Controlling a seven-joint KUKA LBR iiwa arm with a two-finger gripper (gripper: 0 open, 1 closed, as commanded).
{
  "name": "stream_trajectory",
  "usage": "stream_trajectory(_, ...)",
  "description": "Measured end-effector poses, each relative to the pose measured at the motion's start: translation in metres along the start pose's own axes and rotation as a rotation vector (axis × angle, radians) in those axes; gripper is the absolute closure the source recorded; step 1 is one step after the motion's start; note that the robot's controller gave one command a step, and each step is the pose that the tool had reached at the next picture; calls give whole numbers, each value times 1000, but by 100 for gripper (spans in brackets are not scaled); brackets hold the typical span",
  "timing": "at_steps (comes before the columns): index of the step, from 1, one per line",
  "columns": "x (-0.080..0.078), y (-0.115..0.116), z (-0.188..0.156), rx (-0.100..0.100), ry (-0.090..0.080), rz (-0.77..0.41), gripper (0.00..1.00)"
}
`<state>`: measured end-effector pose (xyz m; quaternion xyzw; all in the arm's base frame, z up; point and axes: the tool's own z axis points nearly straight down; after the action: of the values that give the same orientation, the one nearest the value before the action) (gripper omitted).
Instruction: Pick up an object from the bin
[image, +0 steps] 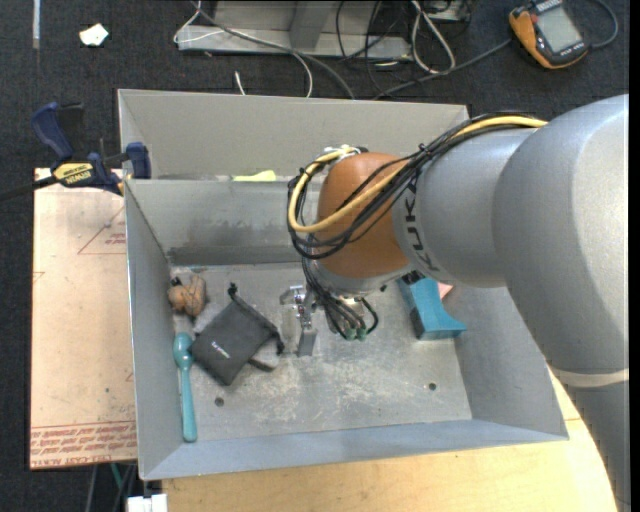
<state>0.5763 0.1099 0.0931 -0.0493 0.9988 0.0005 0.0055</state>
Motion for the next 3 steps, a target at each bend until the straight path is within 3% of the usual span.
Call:
stream_trajectory(1,0,0,0,0,0,-1,0)
stream_trajectory(2,0,0,0,0,1,-1,0)
stream_trajectory(3,30,19,14,-1,0,62,0)
